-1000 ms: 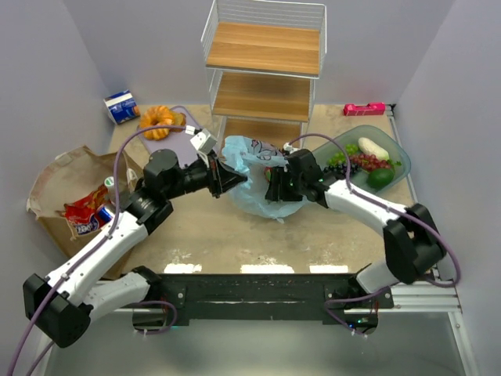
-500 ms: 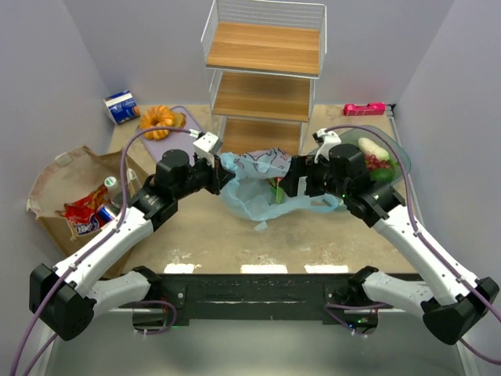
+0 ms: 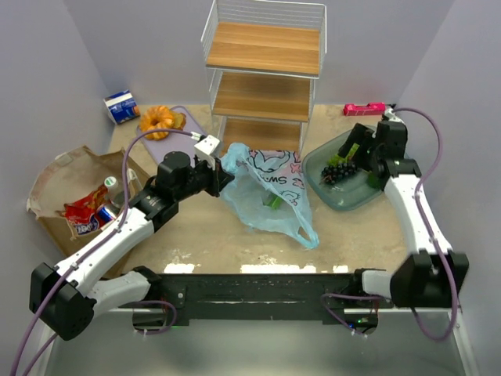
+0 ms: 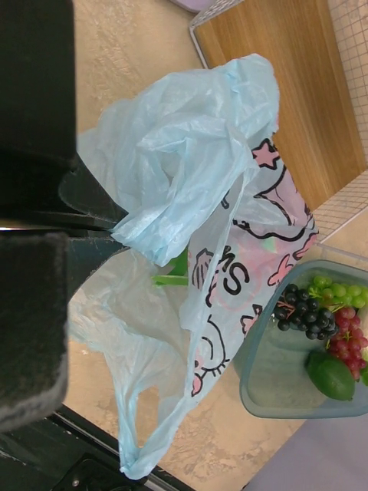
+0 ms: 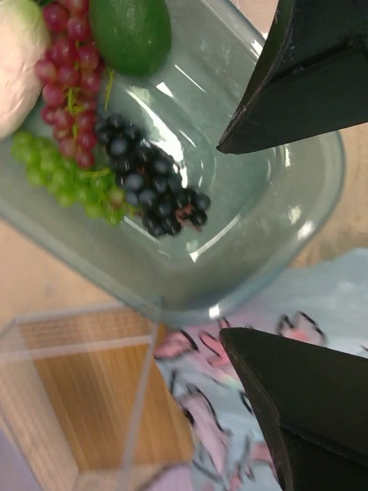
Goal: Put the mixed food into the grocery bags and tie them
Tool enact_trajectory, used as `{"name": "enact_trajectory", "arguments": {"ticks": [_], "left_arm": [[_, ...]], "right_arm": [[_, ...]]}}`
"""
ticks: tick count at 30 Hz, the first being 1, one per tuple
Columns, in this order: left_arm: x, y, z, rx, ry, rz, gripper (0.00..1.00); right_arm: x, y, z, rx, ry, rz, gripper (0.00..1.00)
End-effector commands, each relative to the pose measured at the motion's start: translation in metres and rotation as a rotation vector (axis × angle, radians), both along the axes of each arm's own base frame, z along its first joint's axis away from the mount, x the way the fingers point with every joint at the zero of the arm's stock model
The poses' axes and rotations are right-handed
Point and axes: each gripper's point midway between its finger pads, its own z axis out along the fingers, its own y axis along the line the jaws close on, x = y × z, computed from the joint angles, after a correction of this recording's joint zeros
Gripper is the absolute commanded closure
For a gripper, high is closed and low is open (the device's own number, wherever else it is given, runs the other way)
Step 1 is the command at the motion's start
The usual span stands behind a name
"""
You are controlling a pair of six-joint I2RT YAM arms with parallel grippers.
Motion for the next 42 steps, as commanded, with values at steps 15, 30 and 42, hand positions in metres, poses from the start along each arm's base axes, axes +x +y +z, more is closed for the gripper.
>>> {"name": "enact_trajectory", "arguments": {"ticks": [15, 30, 42], "left_arm": [[0.003, 0.004, 0.014, 0.011, -0.084, -0.002, 1.0], [0.004, 0.003, 0.011, 0.02, -0.085, -0.006, 1.0], [0.002, 0.001, 0.012, 0.013, -0.086, -0.022, 1.0]], "right_arm": [[0.076, -0.028, -0.15, 0.24, 0.206, -0.246, 0.01], [0.078, -0.026, -0.185, 0.233, 0.271, -0.229, 0.55], [0.045, -0.016, -0.05, 0.188, -0.005, -0.094, 1.0]]}}
